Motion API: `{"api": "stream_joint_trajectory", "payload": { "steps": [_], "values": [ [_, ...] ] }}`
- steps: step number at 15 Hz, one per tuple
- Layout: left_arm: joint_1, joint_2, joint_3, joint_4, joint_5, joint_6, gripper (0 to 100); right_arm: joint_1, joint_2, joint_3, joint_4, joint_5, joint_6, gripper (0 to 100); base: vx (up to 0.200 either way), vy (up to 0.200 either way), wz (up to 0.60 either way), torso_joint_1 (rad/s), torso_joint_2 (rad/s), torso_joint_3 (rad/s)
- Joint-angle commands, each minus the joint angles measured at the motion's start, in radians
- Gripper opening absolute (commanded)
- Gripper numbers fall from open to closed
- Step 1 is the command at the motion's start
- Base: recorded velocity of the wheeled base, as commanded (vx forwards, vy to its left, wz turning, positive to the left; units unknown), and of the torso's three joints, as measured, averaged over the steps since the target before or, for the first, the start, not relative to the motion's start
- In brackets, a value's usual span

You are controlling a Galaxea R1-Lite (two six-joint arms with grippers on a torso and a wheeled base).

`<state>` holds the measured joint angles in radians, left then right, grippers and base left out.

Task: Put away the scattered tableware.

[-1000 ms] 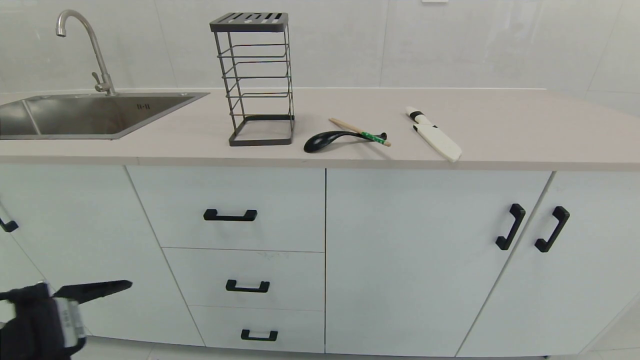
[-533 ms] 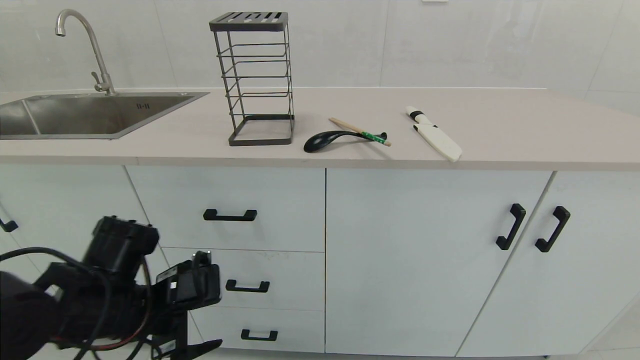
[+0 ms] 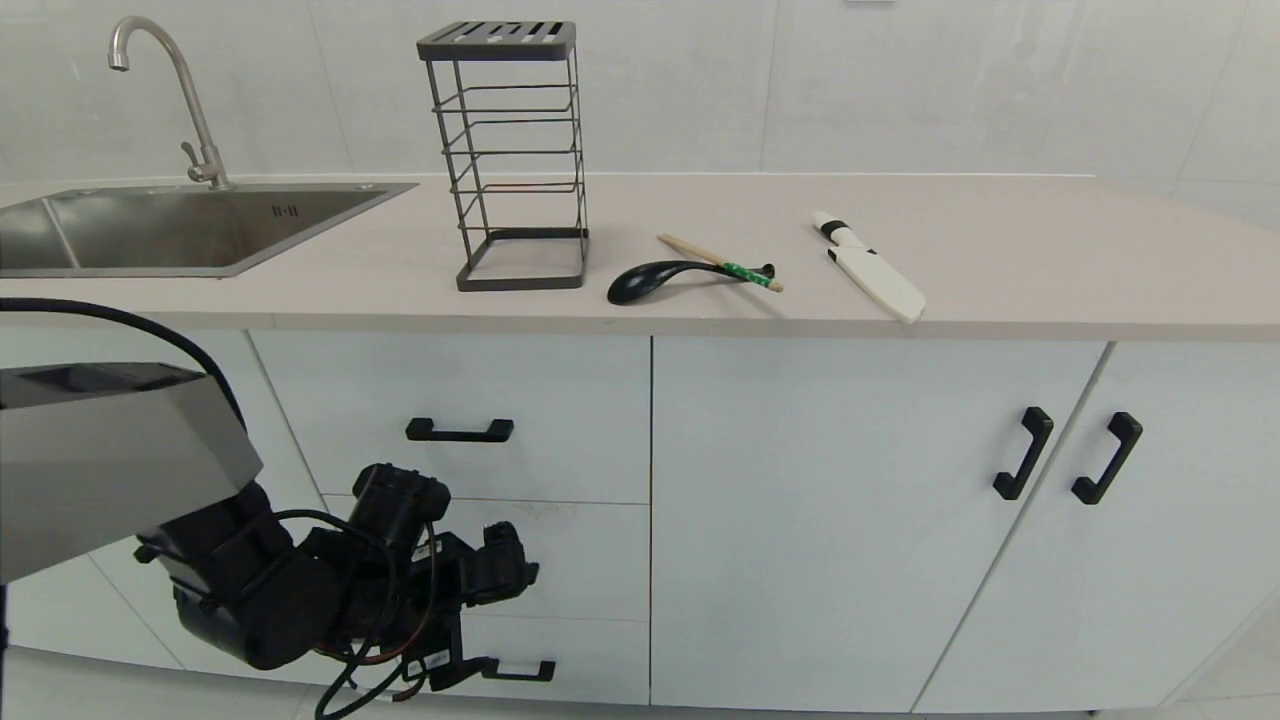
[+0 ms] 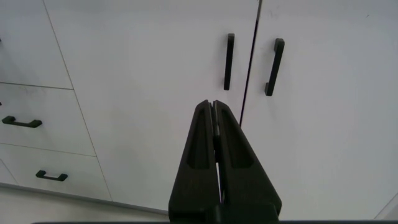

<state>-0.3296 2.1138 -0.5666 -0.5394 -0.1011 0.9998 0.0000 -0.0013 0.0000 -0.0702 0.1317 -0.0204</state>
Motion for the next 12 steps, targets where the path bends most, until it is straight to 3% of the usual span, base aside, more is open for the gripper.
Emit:
{"api": "stream_joint_trajectory", "payload": {
  "steps": [1,4,12],
  "values": [
    [-0.002,0.086,-0.009,-0.019,0.003,-0.001,100,0.0,0.001,0.0,0.0,-0.001,-0.001,0,0.0,0.0,0.0,0.0,0.0,0.0],
    [-0.005,0.156,-0.039,-0.103,0.004,0.0,100,0.0,0.001,0.0,0.0,0.0,0.005,0,0.0,0.0,0.0,0.0,0.0,0.0],
    [-0.003,0.23,-0.114,-0.106,-0.003,0.007,100,0.0,0.001,0.0,0.0,0.0,0.007,0,0.0,0.0,0.0,0.0,0.0,0.0]
  ]
}}
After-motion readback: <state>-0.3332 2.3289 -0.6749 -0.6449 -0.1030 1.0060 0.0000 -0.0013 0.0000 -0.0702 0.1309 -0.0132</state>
